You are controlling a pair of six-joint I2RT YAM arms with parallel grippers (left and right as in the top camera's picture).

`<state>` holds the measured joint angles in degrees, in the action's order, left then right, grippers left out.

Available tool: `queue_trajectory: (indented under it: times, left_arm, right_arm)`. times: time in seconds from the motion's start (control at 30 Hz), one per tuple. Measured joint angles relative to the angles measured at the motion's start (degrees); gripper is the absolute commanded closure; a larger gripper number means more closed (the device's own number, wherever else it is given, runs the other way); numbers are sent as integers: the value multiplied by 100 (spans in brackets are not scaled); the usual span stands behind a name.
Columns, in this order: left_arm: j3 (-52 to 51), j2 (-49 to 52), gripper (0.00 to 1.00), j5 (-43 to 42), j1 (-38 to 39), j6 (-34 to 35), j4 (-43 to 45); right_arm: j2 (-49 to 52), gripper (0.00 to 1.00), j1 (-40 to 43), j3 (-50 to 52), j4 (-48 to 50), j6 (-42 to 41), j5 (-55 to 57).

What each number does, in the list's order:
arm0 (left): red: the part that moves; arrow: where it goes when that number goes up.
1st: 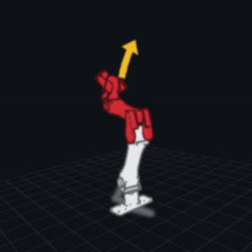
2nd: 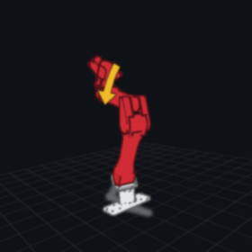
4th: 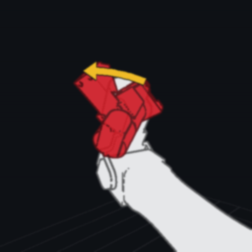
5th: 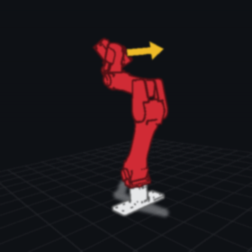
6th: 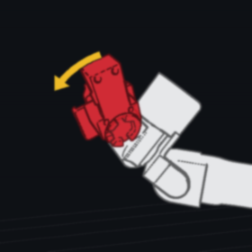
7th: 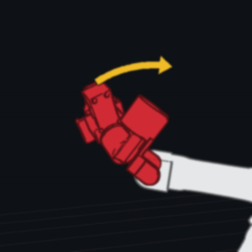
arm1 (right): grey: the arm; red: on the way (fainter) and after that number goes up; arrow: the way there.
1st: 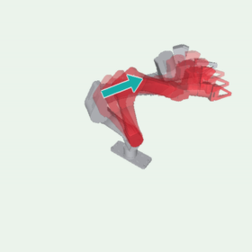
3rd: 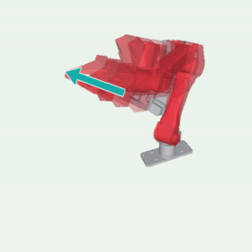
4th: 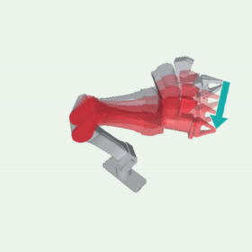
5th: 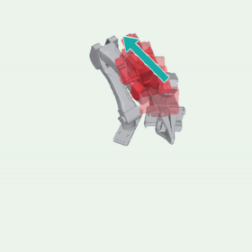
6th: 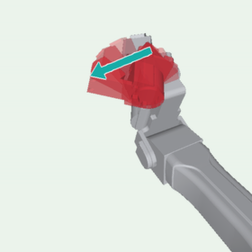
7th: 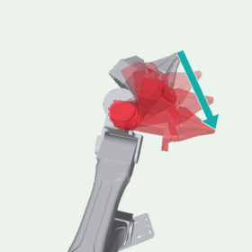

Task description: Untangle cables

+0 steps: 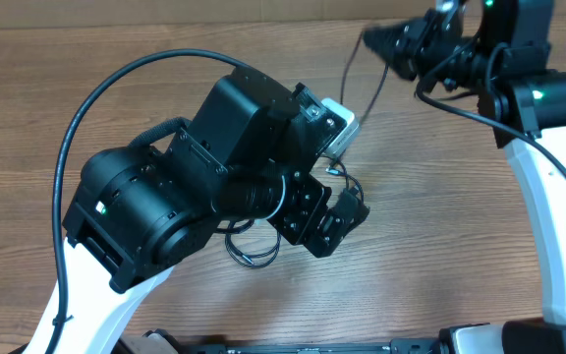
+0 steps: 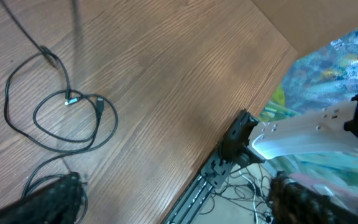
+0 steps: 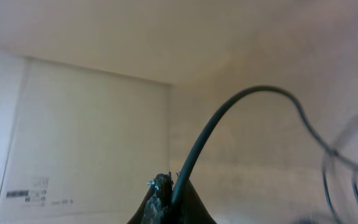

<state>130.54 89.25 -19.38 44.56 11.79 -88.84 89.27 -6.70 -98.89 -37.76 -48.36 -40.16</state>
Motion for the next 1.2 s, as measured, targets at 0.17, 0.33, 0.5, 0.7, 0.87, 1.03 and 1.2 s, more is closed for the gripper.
queue_trajectory:
  times: [0.17,0.33,0.5,0.7,0.87,1.03,1.2]
  left_arm:
    - [0,0,0,11,0,-2,-35]
    - [0,0,0,11,0,0,-114]
    - [0,0,0,24,0,0,-118]
    - [0,0,0,107,0,-2,-114]
    - [0,0,0,122,0,2,-94]
    - [0,0,0,122,0,2,-96]
    - [0,0,0,125,0,2,-96]
  right_arm:
    - [-85,96,302,-531,656,278,129]
    - [-210,96,1226,-935,981,420,269]
    - [-232,96,2430,-1012,1259,450,186]
    - [-232,96,3115,-1012,1099,452,-431]
    - [-234,96,3082,-1012,1084,448,-986]
    - [-232,96,3082,-1012,885,450,-994]
    - [-190,96,3036,-1012,756,450,-984]
